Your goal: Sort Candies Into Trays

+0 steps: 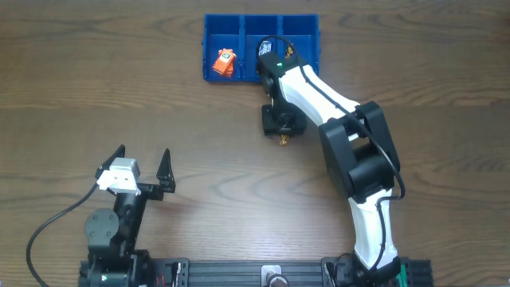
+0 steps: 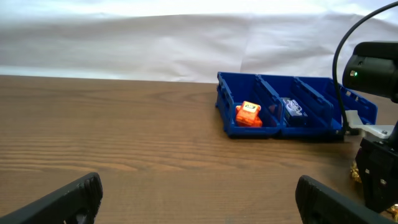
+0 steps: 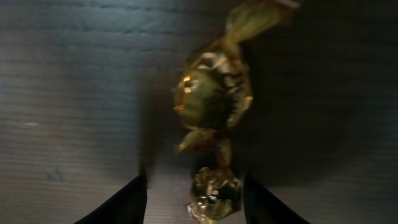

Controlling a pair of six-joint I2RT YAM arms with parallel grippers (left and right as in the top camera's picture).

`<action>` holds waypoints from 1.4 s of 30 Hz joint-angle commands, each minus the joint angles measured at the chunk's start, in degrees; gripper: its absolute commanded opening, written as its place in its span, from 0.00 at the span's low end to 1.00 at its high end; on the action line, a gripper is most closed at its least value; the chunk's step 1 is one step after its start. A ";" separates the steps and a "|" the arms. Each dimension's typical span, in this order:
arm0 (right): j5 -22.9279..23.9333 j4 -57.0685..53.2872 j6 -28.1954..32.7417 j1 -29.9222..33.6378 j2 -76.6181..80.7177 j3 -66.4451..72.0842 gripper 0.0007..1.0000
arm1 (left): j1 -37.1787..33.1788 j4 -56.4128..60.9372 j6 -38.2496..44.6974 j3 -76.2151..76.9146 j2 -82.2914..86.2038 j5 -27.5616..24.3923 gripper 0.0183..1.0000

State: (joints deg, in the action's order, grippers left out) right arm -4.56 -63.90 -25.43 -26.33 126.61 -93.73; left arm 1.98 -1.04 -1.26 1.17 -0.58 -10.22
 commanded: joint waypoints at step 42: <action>18.27 7.23 -1.75 4.02 -19.08 -7.39 0.20 | -0.24 -2.38 0.44 -0.90 0.37 -1.22 1.00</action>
State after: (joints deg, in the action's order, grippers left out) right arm 7.11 -60.16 -26.55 -23.73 112.05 -96.86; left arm 1.98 -1.06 -1.26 1.17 -0.58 -10.22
